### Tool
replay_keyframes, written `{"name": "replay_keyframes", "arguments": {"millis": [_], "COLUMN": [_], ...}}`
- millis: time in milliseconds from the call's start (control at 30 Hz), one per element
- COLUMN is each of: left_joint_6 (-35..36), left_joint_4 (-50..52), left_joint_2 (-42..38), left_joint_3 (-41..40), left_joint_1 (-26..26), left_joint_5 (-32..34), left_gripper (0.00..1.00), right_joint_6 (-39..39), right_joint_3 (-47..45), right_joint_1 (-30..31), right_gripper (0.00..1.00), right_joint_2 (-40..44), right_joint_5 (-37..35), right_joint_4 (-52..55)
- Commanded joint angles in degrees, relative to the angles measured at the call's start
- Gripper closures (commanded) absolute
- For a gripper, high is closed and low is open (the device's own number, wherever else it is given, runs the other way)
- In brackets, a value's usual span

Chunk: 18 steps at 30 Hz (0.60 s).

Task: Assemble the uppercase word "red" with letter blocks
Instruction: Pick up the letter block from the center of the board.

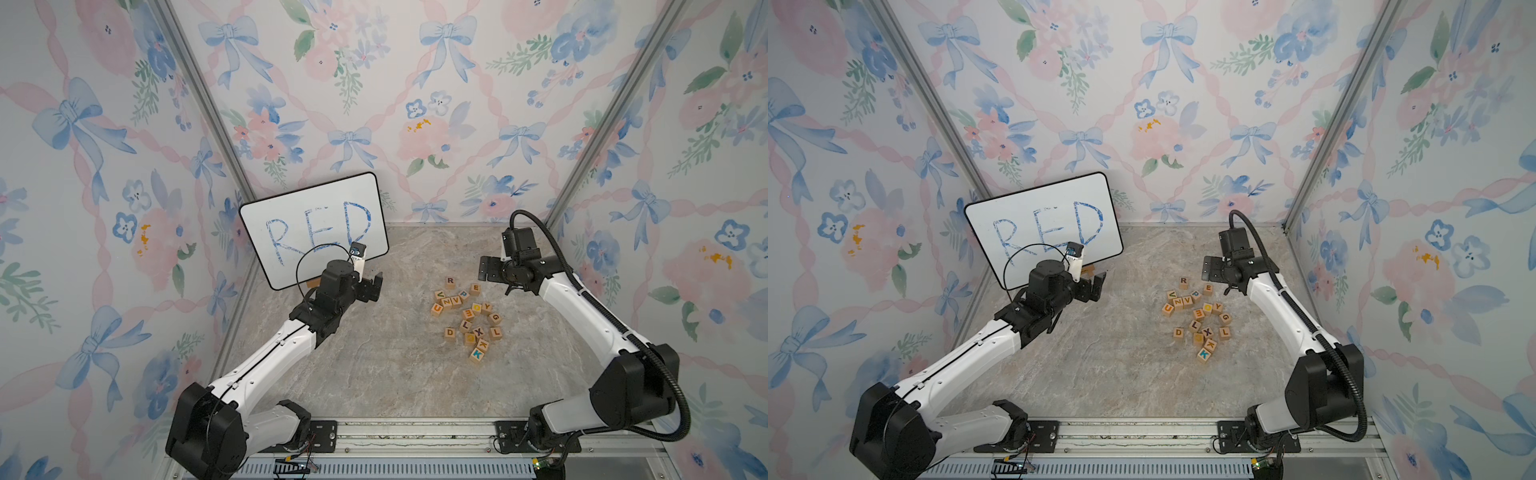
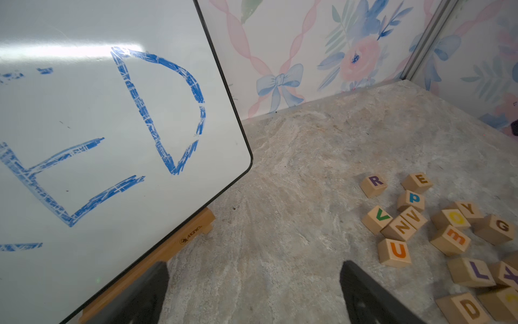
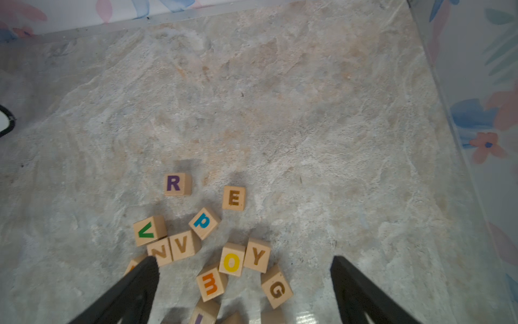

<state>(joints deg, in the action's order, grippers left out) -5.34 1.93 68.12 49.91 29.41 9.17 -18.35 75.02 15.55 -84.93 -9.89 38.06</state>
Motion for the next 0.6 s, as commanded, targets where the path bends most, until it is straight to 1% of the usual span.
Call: {"name": "replay_keyframes", "arguments": {"millis": [0, 167, 300, 467, 567], "left_joint_6": [-3.16, -5.31, -8.28, -9.32, -9.94], "left_joint_4": [9.77, 19.10, 24.17, 25.66, 25.94], "left_joint_2": [1.61, 6.45, 10.59, 14.94, 18.12], "left_joint_3": [4.13, 11.41, 16.20, 19.61, 21.46], "left_joint_1": [2.44, 5.68, 6.92, 7.46, 7.43], "left_joint_5": [1.06, 1.43, -0.18, -3.00, -2.04], "left_gripper": [0.02, 0.02, 0.02, 0.02, 0.02], "right_joint_6": [-3.69, -3.39, -3.49, -3.54, -3.21], "right_joint_3": [5.59, 15.36, 20.44, 25.28, 27.95], "right_joint_1": [2.46, 6.51, 7.53, 7.77, 7.84], "right_gripper": [0.03, 0.03, 0.03, 0.03, 0.03], "right_joint_2": [-3.90, -12.87, -18.68, -24.95, -28.03], "right_joint_5": [2.57, 4.22, 7.11, 9.18, 9.07], "right_joint_4": [9.66, 19.55, 23.40, 25.85, 26.43]}}
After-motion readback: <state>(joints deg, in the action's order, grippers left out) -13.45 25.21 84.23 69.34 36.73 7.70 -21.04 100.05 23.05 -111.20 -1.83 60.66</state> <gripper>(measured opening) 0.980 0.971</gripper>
